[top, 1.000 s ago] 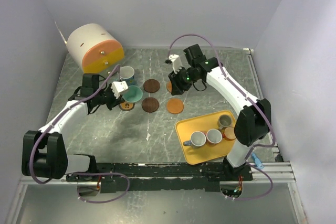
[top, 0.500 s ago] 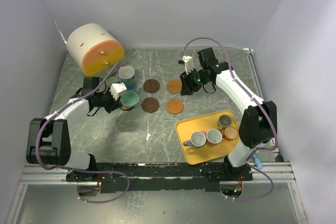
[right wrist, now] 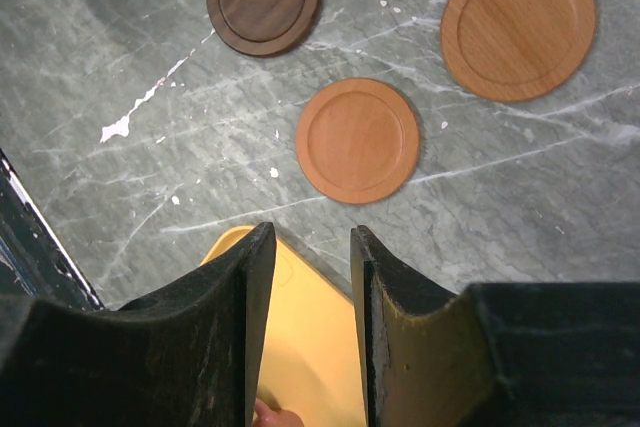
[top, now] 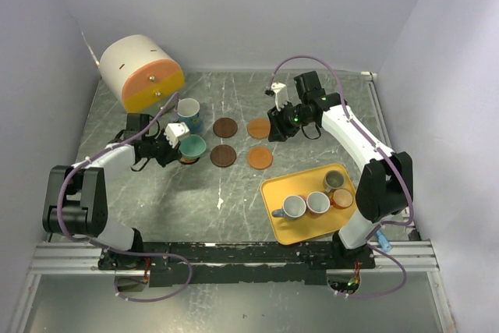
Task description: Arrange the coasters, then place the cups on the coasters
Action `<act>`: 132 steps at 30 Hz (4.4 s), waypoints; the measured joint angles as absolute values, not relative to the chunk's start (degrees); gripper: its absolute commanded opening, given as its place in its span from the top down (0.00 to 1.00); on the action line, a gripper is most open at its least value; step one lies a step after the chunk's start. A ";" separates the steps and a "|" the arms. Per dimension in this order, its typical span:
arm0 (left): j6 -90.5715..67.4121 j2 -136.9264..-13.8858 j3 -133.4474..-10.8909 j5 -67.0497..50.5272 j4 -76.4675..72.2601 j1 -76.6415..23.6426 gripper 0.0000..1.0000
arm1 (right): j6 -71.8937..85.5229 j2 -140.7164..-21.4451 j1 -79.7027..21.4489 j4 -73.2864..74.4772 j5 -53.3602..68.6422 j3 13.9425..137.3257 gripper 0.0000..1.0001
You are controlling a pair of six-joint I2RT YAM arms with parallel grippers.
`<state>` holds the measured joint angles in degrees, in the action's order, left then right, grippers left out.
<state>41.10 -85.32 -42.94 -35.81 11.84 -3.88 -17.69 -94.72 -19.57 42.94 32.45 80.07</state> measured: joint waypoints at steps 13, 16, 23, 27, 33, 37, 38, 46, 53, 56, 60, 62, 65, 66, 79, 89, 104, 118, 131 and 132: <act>40.23 -87.53 -45.23 -34.44 11.33 -3.88 0.93 | -18.09 -94.72 -19.57 42.92 32.40 79.35 0.64; 40.03 -87.72 -45.47 -34.06 11.38 -3.88 0.93 | -18.17 -94.72 -19.57 42.94 32.40 79.29 0.64; 39.83 -87.77 -45.50 -33.76 11.40 -3.88 0.88 | -18.55 -94.72 -19.57 42.94 32.45 79.29 0.64; 39.59 -87.77 -45.50 -33.69 11.42 -3.88 0.83 | -18.74 -94.72 -19.57 42.96 32.45 79.29 0.64; 39.53 -88.01 -46.09 -33.63 12.12 -3.88 0.76 | -18.83 -94.72 -19.57 42.96 32.42 79.29 0.64; 39.53 -88.01 -46.09 -33.63 12.29 -3.88 0.74 | -18.90 -94.72 -19.57 42.96 32.42 79.29 0.64; 39.55 -88.01 -46.09 -33.61 12.34 -3.88 0.73 | -18.92 -94.72 -19.57 42.96 32.42 79.29 0.64; 39.57 -87.90 -46.09 -33.58 13.41 -3.88 0.67 | -18.94 -94.72 -19.57 43.16 32.75 79.29 0.64; 39.64 -87.37 -46.09 -32.82 14.92 -3.88 0.66 | -18.98 -94.72 -19.57 43.16 32.84 79.29 0.64; 39.68 -87.22 -46.09 -32.38 15.44 -3.88 0.67 | -18.98 -94.72 -19.57 43.18 32.84 79.29 0.63; 39.97 -87.20 -46.09 -31.86 16.16 -3.88 0.67 | -19.03 -94.72 -19.57 43.18 32.84 79.29 0.63; 40.14 -87.00 -46.09 -31.59 16.34 -3.88 0.67 | -19.09 -94.72 -19.57 43.18 32.84 79.29 0.63; 40.51 -86.17 -46.09 -31.18 16.62 -3.88 0.67 | -19.09 -94.72 -19.57 43.18 32.82 79.29 0.63; 40.60 -85.91 -46.09 -31.09 16.64 -3.88 0.67 | -19.11 -94.72 -19.57 43.18 32.82 79.29 0.63; 42.13 -83.48 -46.13 -30.15 19.42 -3.88 0.60 | -21.12 -88.60 -19.57 44.01 28.77 75.81 0.50; 39.55 -72.38 -48.03 -28.84 23.88 -3.88 0.38 | -29.67 -74.30 -26.55 51.64 21.17 67.99 0.47; 33.01 -69.49 -50.74 -22.65 23.14 -3.88 0.18 | -33.50 -66.72 -33.41 58.43 15.27 53.95 0.47; 33.21 -69.43 -50.06 -21.50 20.45 -3.77 0.20 | -33.74 -66.39 -33.45 57.89 11.97 50.98 0.62; 33.58 -69.43 -49.93 -21.21 20.23 -3.01 0.20 | -35.48 -69.17 -34.70 57.82 13.37 50.98 0.80; 33.61 -69.43 -49.91 -21.21 20.23 -2.96 0.21 | -35.57 -69.34 -34.92 57.71 13.50 50.98 0.83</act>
<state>33.61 -69.43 -49.91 -21.21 20.23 -2.96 -35.57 -69.34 -34.92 57.71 13.50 50.98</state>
